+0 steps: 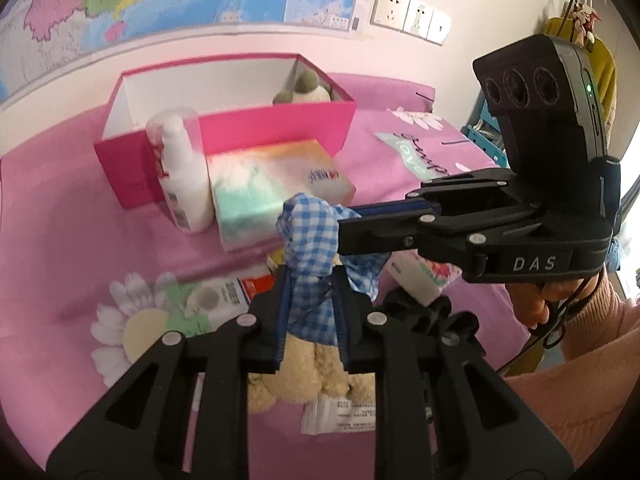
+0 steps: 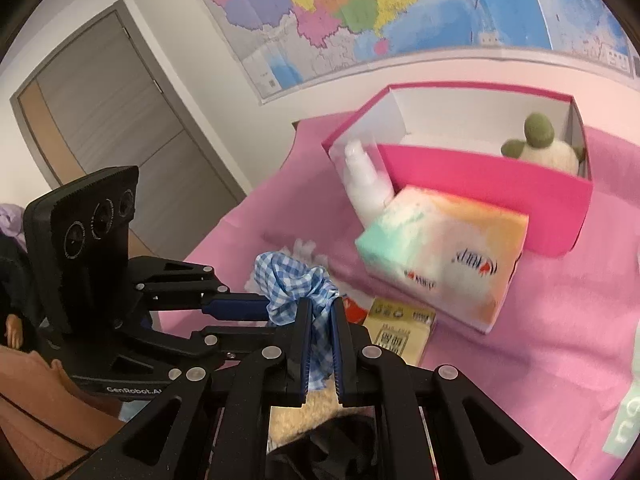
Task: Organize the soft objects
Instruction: 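Carry the scrunchie over the pink box and open the right gripper, then move the right gripper to the floral tissue pack and grasp it, then carry the floral tissue pack into the pink box and release it, then move the right gripper back toward the gold tissue packet on the table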
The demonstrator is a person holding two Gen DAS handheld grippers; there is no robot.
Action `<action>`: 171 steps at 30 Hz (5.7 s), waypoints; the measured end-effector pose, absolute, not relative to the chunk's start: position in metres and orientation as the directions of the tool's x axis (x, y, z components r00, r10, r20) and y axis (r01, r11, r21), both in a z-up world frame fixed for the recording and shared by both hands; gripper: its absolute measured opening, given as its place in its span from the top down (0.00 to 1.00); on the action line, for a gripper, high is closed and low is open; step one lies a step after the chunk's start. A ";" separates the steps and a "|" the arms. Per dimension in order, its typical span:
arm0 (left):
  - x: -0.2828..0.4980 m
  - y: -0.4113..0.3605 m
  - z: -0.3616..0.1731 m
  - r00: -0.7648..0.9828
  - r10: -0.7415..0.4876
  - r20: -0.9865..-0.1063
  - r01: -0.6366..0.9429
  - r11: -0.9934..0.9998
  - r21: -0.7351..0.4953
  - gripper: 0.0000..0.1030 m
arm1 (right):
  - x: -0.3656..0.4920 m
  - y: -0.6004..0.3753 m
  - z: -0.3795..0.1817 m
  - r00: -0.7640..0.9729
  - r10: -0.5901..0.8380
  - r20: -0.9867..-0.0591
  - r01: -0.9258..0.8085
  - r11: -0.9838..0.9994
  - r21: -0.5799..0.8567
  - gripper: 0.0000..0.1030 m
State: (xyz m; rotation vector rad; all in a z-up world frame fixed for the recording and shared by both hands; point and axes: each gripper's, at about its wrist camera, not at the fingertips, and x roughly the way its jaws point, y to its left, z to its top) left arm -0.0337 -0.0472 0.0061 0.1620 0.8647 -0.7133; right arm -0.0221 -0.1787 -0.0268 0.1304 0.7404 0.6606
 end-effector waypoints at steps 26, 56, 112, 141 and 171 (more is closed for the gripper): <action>0.012 -0.059 0.054 0.555 -0.483 -0.677 0.607 0.792 -0.066 0.78 | 0.014 -0.177 0.035 0.629 0.598 -0.497 -0.558 0.792 0.247 0.92; 0.129 -0.084 0.072 0.584 -0.341 -0.736 0.503 0.864 -0.001 0.78 | 0.136 -0.184 0.056 0.677 0.528 -0.513 -0.457 0.848 0.269 0.91; -0.047 -0.148 -0.026 0.106 -0.502 -0.859 0.780 0.577 -0.241 0.63 | -0.073 -0.290 -0.098 0.519 0.578 -0.629 -0.188 0.796 0.575 0.54; 0.082 -0.104 0.090 0.479 -0.525 -0.704 0.624 0.767 -0.147 0.63 | 0.034 -0.242 0.034 0.706 0.495 -0.507 -0.378 0.868 0.322 0.62; 0.118 -0.056 0.076 0.567 -0.435 -0.700 0.498 0.857 -0.130 0.56 | 0.090 -0.223 0.031 0.723 0.424 -0.546 -0.331 0.906 0.265 0.55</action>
